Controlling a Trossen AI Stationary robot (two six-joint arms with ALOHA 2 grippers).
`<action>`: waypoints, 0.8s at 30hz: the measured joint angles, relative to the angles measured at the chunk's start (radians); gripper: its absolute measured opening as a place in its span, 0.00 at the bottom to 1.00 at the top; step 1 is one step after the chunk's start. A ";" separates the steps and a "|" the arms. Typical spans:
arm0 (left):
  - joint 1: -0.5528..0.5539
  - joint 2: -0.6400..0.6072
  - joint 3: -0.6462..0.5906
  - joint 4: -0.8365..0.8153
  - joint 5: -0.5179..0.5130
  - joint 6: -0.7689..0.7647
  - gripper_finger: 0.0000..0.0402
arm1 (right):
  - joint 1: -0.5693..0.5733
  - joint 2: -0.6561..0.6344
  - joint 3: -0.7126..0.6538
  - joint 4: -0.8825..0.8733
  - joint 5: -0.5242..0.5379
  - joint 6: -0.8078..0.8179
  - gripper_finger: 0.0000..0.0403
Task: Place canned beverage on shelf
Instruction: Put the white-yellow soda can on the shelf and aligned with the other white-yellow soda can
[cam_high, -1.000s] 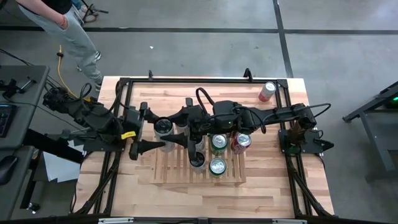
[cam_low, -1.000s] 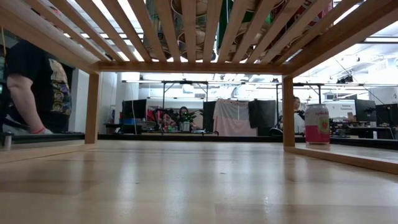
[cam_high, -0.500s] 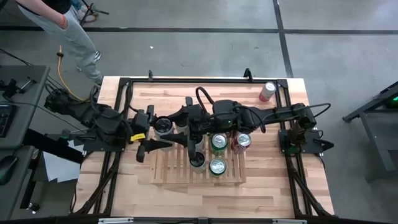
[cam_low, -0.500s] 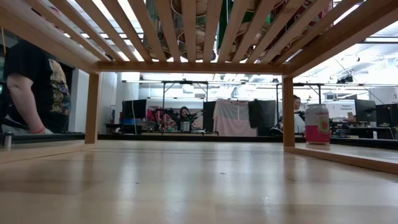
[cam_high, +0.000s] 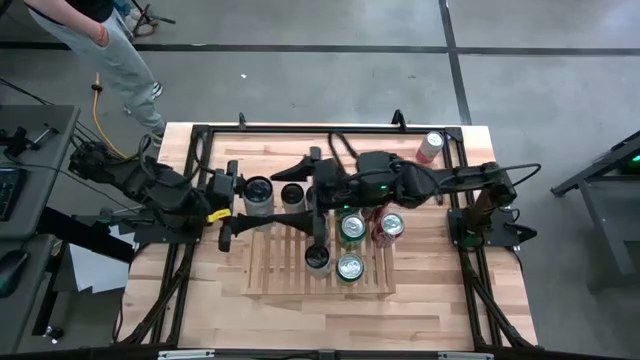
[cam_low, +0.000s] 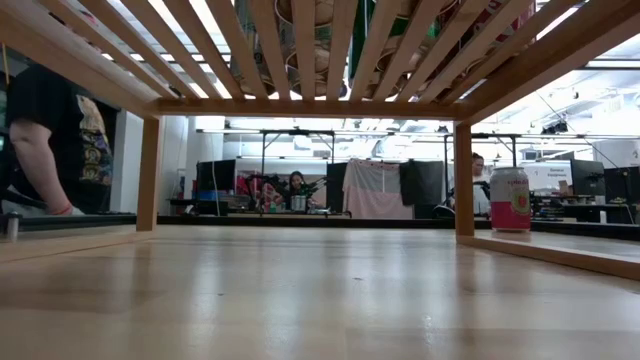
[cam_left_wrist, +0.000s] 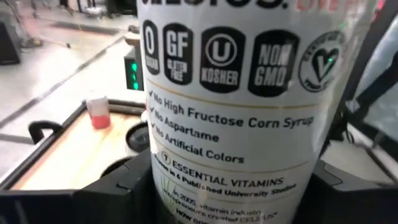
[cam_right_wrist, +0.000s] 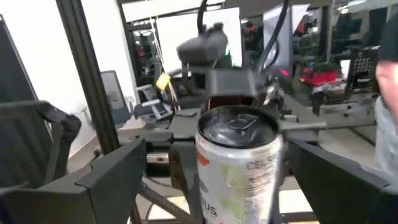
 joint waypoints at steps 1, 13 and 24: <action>-0.005 -0.009 -0.018 0.028 -0.012 0.001 0.57 | 0.001 -0.012 0.000 -0.015 0.009 -0.003 0.93; -0.081 -0.278 -0.740 0.841 -0.016 -0.165 0.57 | 0.013 -0.088 0.001 -0.182 0.097 0.028 0.94; -0.092 -0.047 -0.728 0.961 -0.025 -0.067 0.57 | 0.014 -0.089 0.000 -0.209 0.202 0.054 0.94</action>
